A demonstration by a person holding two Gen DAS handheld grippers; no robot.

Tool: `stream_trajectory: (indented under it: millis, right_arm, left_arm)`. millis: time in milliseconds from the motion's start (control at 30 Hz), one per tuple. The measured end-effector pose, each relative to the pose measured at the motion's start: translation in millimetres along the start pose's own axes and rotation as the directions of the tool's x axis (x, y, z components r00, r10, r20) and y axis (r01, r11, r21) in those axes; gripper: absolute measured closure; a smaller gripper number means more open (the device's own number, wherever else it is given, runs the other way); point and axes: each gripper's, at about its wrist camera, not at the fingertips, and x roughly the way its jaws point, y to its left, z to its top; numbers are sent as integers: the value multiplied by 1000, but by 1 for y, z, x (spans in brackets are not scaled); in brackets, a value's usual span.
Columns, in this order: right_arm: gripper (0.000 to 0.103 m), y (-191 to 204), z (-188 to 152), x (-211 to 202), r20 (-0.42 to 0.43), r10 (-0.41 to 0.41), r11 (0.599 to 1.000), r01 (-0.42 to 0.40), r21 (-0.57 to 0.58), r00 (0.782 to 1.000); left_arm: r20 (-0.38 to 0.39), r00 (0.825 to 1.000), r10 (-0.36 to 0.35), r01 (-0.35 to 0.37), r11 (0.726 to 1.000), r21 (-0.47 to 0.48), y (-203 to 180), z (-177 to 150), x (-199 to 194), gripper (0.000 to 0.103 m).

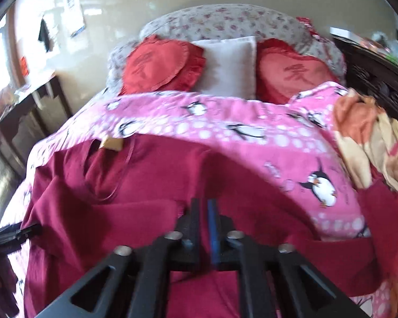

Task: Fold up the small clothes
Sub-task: 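Grasp the other sweater sleeve with the right tool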

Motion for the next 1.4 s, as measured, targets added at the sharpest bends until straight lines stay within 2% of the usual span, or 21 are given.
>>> stream_trajectory:
  millis: [33,167,233,267,300,333,433,533,667,700,733,767,800,833,933,1033,1200,1300,1367,1400]
  right_arm:
    - [53,7,1,2,-4,0,1000,0,-29,1000]
    - [55,28,-2,11,-1,9,996,-9,-92,1000]
    - [75,31,-5,24,-41,-8,995,4,-102,999]
    - [82,31,-8,26,-42,-16,994,11,-109,999]
    - [94,31,-11,27,-36,-38,991,33,-128,999]
    - [95,32,-12,25,-31,-62,988,57,-146,998]
    - [98,21,-11,2,9,-23,995,24,-93,1000]
    - [98,6,-9,-23,79,-65,997,68,-36,995]
    - [98,-12,-13,1,-1,-76,996,76,36,997]
    - [97,-14,-14,9,-32,-94,995,95,31,995]
    - [91,-15,-16,13,-57,-105,994,107,28,993]
    - [87,-16,-18,9,-49,-99,994,101,35,994]
    - [76,-17,-18,2,-29,-105,993,106,48,994]
    - [70,-19,-18,-8,-4,-112,992,112,61,994]
    - [70,-17,-22,-31,52,-79,993,74,90,995]
    - [70,-5,-30,-26,14,-30,998,29,59,999]
    - [69,6,-47,10,-62,-94,996,95,3,994]
    - [70,-4,-42,-9,-38,-46,999,47,28,998]
    - [68,-24,-38,-25,1,-72,995,72,75,997]
    - [58,-36,-36,-33,21,-107,990,104,93,994]
  left_arm:
    - [-2,1000,1,-1,1000,-1,1,-1,-1,35]
    - [-1,1000,8,-8,1000,9,-1,-3,-2,35]
    - [-1,1000,11,-11,1000,10,-1,-4,-3,34]
    - [-2,1000,12,-12,1000,10,-2,-5,-3,34]
    - [-2,1000,13,-13,1000,10,-2,-5,-4,34]
    - [3,1000,11,-11,1000,5,-1,-5,-6,35]
    - [45,999,-11,11,1000,-10,-2,-5,-15,35]
    - [19,1000,5,-5,1000,15,-8,-7,-7,35]
    - [-8,999,48,-47,998,46,-16,-9,3,34]
    - [-9,999,49,-49,998,49,-17,-9,1,35]
    - [-5,999,40,-39,998,46,-18,-8,-2,35]
    - [4,1000,25,-25,999,40,-19,-7,-6,35]
    - [14,1000,17,-18,999,37,-20,-6,-9,35]
    - [22,1000,12,-13,999,39,-22,-3,-11,35]
    - [41,999,-7,5,998,55,-31,1,-12,35]
    - [14,1000,-22,21,997,68,-43,3,-1,35]
    - [-80,997,10,2,989,146,-66,-4,23,34]
    - [-84,996,9,5,985,171,-70,-4,23,34]
    - [-87,996,-6,19,988,154,-68,-2,21,34]
    - [-87,996,-16,28,990,141,-66,-1,20,34]
